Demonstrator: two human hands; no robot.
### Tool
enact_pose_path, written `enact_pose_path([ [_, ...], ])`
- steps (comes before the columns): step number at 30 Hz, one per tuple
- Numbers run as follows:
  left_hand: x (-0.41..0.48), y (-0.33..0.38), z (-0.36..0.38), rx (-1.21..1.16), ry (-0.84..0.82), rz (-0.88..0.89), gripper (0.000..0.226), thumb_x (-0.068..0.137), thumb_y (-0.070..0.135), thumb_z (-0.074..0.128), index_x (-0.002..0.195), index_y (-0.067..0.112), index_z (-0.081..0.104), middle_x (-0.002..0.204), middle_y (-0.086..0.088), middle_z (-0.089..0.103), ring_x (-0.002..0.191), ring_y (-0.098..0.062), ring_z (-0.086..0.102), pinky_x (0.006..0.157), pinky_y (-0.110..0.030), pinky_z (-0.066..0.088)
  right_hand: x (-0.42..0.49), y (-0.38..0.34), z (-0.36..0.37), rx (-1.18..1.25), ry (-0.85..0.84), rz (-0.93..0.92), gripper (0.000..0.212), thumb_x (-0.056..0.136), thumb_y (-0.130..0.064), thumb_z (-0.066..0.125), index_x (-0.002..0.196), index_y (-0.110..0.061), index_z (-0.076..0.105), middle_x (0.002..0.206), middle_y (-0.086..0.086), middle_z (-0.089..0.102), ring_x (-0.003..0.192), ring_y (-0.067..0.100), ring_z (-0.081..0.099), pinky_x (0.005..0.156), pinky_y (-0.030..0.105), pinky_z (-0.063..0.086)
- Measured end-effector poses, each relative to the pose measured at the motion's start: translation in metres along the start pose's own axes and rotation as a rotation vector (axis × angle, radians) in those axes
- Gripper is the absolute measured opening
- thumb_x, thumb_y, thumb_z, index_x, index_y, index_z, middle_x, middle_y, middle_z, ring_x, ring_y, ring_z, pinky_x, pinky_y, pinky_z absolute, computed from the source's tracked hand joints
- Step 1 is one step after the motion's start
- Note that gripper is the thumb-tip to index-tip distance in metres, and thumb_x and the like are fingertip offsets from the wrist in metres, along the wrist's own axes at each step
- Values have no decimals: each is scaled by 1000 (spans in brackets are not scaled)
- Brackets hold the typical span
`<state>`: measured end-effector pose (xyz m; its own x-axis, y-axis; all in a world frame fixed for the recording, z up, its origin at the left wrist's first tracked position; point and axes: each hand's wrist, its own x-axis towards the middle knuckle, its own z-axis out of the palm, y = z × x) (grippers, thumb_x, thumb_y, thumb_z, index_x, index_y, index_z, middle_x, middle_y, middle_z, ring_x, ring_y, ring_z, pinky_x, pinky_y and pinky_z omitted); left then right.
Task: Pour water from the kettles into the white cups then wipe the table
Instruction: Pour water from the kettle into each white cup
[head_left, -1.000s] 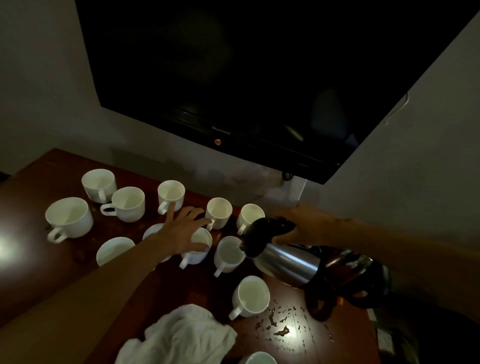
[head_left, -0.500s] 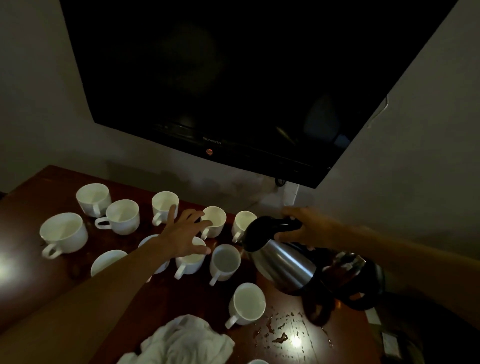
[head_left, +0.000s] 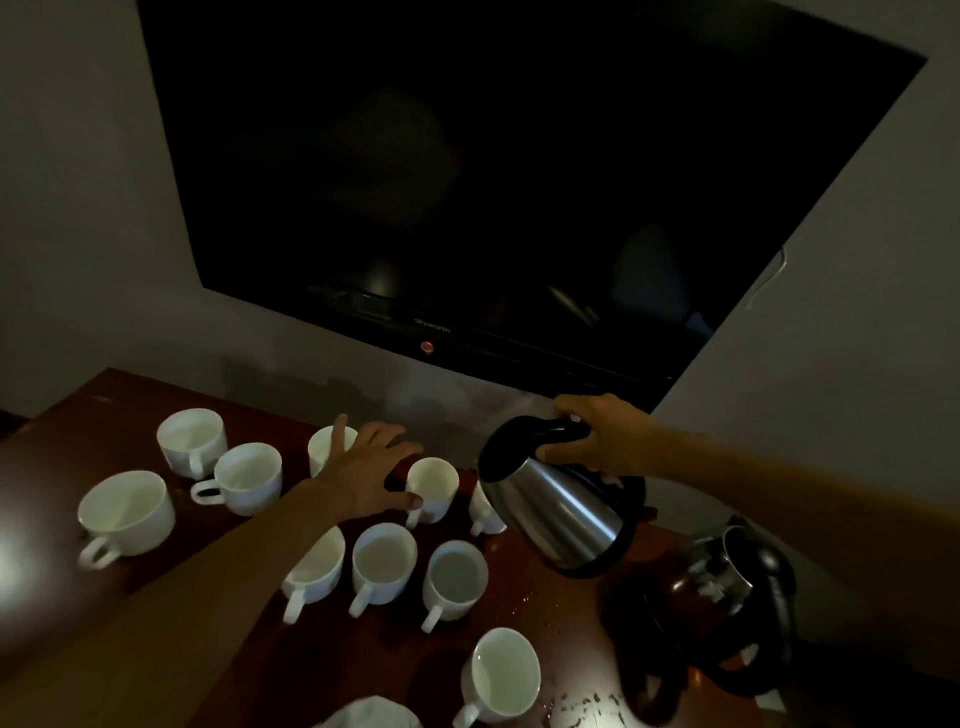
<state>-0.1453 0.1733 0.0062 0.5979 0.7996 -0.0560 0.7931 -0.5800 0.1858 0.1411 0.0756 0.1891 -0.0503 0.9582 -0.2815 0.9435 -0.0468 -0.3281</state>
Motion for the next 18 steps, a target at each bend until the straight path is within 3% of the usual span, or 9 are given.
enact_pose_path([
  [9,17,-5,9,-17,-48,-83,81,83,77,50,151,39,27,162,3,19,151,-22,9,116,-65,-3,49,-17,-5,-118,-118,12,30,89,-49,72,101,-35,48,87,-4,66,54,12,68,52,22,52],
  [14,29,-11,15,-57,-94,-66,83,83,76,51,153,37,26,161,2,18,151,-22,8,116,-67,-1,73,-24,-1,-220,-192,27,32,89,-50,72,103,-31,49,88,0,70,64,19,73,62,35,61],
  [18,33,-17,20,-37,-97,-13,82,83,78,48,152,37,28,158,1,24,149,-24,14,116,-67,1,90,-27,-1,-265,-229,18,31,89,-48,72,104,-29,53,85,4,73,62,20,72,62,36,60],
])
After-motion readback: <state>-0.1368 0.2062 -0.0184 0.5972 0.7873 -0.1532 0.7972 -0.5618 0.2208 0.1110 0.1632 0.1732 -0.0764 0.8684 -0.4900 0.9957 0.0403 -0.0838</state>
